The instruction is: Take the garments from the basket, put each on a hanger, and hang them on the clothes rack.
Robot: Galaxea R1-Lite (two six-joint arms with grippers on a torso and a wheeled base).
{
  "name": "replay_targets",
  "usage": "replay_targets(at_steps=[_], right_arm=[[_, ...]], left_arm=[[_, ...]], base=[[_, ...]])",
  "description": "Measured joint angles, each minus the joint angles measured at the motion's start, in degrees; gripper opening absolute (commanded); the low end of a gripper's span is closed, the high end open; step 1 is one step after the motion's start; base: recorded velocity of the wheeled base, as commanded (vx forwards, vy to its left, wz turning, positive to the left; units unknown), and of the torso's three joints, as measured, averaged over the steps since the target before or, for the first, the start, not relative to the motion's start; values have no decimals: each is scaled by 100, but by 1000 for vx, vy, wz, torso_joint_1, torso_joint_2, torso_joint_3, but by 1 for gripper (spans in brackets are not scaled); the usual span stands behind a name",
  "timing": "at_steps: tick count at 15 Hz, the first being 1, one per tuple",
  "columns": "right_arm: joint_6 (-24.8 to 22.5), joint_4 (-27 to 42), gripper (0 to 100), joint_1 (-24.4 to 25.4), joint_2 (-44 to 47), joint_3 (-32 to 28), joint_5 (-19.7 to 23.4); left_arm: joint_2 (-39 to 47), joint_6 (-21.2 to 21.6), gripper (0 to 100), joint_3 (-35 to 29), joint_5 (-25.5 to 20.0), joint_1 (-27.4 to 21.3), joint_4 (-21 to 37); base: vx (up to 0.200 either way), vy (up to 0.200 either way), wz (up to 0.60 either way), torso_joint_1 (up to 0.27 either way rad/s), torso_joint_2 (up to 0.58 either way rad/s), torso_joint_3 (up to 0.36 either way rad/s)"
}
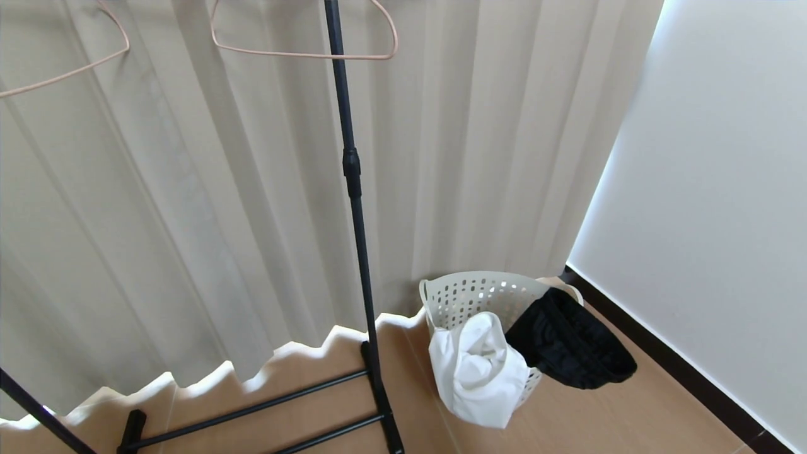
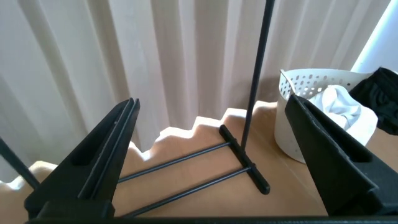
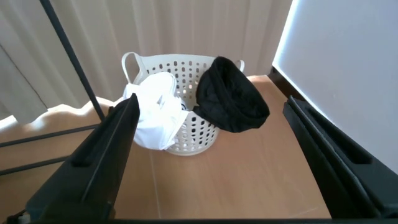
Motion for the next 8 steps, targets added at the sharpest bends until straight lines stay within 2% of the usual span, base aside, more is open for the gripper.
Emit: replay_targets(at_steps=[6, 7, 8], right_arm=[[5, -5, 100, -10, 0, 5, 2], [5, 0, 100, -7, 0, 5, 0], [6, 0, 100, -7, 0, 5, 0]], left_arm=[[0, -9, 100, 0, 24, -11, 2], [0, -9, 100, 0, 24, -11, 2], [0, -9, 100, 0, 24, -9, 2]], base=[[0, 0, 0, 0, 0, 0], [0, 200, 0, 2, 2, 2], [0, 0, 0, 0, 0, 0]])
